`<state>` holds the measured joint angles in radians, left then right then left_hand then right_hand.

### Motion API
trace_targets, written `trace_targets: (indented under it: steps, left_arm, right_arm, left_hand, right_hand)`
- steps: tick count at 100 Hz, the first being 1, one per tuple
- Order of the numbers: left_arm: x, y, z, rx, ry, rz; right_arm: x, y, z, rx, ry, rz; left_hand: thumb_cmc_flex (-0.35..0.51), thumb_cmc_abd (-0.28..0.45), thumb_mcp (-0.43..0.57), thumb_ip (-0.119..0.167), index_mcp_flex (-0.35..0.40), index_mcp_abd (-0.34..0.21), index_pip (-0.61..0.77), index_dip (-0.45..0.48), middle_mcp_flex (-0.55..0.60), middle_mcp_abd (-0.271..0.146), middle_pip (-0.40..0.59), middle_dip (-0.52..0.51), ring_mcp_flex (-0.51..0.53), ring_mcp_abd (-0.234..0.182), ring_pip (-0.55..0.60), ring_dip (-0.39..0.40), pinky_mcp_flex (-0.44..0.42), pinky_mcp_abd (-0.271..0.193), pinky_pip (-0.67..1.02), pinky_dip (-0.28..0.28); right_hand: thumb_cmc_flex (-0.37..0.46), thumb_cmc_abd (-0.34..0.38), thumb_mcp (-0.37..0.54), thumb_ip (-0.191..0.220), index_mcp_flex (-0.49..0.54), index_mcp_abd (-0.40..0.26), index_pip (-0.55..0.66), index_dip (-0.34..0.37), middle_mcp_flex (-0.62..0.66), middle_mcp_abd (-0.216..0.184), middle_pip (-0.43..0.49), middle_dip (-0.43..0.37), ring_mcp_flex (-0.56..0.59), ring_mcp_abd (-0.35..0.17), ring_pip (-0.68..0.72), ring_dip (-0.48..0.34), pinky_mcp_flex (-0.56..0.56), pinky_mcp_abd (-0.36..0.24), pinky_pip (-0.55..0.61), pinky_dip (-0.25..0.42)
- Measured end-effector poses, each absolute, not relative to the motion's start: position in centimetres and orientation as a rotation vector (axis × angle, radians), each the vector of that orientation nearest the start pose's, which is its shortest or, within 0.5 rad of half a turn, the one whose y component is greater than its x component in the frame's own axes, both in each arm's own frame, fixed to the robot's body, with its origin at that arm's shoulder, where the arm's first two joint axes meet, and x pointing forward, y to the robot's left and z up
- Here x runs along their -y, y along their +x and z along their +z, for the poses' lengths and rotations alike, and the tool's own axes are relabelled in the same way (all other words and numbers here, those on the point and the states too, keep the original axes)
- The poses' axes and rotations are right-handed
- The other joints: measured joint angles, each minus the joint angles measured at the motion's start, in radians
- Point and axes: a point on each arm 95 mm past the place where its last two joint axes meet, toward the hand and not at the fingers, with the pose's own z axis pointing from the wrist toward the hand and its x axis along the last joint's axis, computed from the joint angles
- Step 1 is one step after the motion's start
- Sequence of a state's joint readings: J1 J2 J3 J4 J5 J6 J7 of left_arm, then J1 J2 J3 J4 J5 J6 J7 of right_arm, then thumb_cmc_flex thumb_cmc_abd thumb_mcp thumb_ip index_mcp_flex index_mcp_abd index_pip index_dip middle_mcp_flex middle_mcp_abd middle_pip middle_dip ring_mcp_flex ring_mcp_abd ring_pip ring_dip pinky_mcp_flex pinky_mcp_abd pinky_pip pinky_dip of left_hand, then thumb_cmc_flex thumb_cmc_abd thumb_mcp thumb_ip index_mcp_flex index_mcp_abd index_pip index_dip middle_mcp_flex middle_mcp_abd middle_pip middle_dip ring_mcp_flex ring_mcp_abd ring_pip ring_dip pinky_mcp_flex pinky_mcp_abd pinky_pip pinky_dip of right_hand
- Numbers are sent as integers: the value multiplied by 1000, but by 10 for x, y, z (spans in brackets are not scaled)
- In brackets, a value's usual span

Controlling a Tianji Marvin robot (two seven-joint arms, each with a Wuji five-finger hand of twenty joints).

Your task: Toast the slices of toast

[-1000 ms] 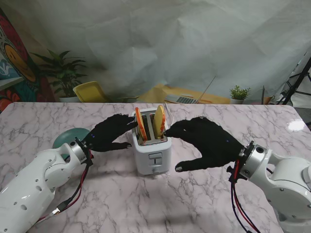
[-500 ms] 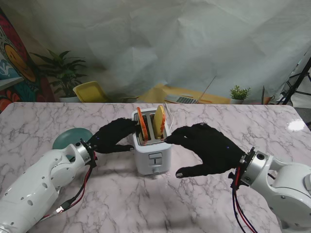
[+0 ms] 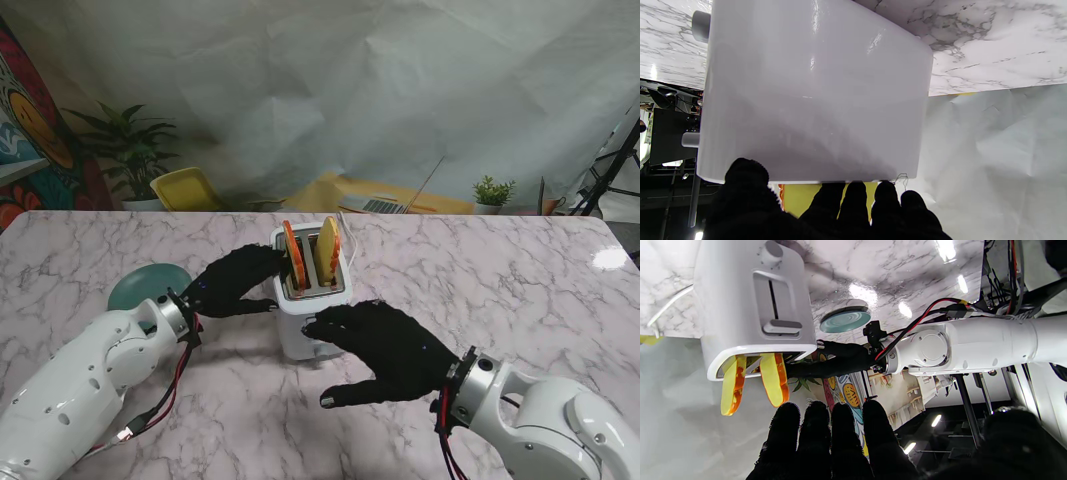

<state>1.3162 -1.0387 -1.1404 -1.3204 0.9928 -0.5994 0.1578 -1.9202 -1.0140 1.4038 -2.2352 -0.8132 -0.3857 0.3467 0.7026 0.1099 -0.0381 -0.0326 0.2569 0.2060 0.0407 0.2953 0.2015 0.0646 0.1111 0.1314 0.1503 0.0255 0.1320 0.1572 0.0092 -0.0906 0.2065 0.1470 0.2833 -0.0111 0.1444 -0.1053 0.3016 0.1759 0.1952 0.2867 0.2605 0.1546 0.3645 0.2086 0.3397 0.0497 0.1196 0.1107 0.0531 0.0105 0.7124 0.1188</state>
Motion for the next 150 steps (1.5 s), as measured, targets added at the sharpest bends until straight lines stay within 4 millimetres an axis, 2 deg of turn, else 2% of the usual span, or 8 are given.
trace_targets:
  steps: [16,39,66,122,132,150]
  left_arm:
    - [-10,444,-314,-1766,-804,-1854]
    - [-9,445,-315,-1766,-800,-1854]
    - [-9,445,-315,-1766,-799,-1854]
    - [-6,445,-314,-1771,-774,-1854]
    - [-6,445,-314,-1771,-768,-1854]
    - [-6,445,-314,-1770,-765,-1852]
  right_arm:
    - [-72,271,-230,-1843,995,1967]
    - [-87,275,-250,-1859,1059,1973]
    - [-86,291,-265,-1785,1156,1986]
    - [-82,311,-292,-1776,1249,1941]
    - [-82,312,-294,-1774,1255,1937]
    - [-82,313,-298,-1777,1276,1930]
  left_hand:
    - [0,-1,-13,-2,1,-1,2,0,0,0,1,0,0,0,2,0,0,0,12,0]
    - [0,-7,-13,-7,1,-1,2,0,0,0,1,5,1,0,2,0,0,0,23,0]
    - [0,-7,-13,-7,1,-1,2,0,0,0,1,6,1,0,5,0,0,0,23,0]
    - [6,-8,-12,-8,1,-1,2,-3,1,0,1,6,1,2,5,-3,0,0,34,0]
    - [6,-8,-12,-8,1,-1,2,-3,1,0,1,6,1,2,5,-3,0,0,34,0]
    - [6,-8,-12,-8,1,0,2,-4,1,0,7,6,1,2,5,-3,0,0,34,2]
  right_hand:
    - [11,12,-9,10,1,0,0,0,0,9,-2,-2,0,0,-22,-1,0,-2,-2,-1]
    - [34,12,-25,11,1,0,0,-1,0,7,-10,-2,0,0,-22,-12,0,-14,-12,-3]
    - [60,12,-49,11,48,1,2,-1,0,6,-10,-2,0,-3,-33,-15,-1,-15,-15,-11]
    - [80,41,-86,23,52,1,37,-1,13,-17,-9,1,0,-15,-48,-15,-3,-26,-17,-12]
    - [94,41,-101,30,61,1,49,-1,25,-19,-9,2,1,-51,-48,-15,-6,-37,-17,-12]
    - [113,41,-112,31,61,1,51,-1,26,-27,-9,4,-5,-57,-48,-15,-12,-38,-17,-12]
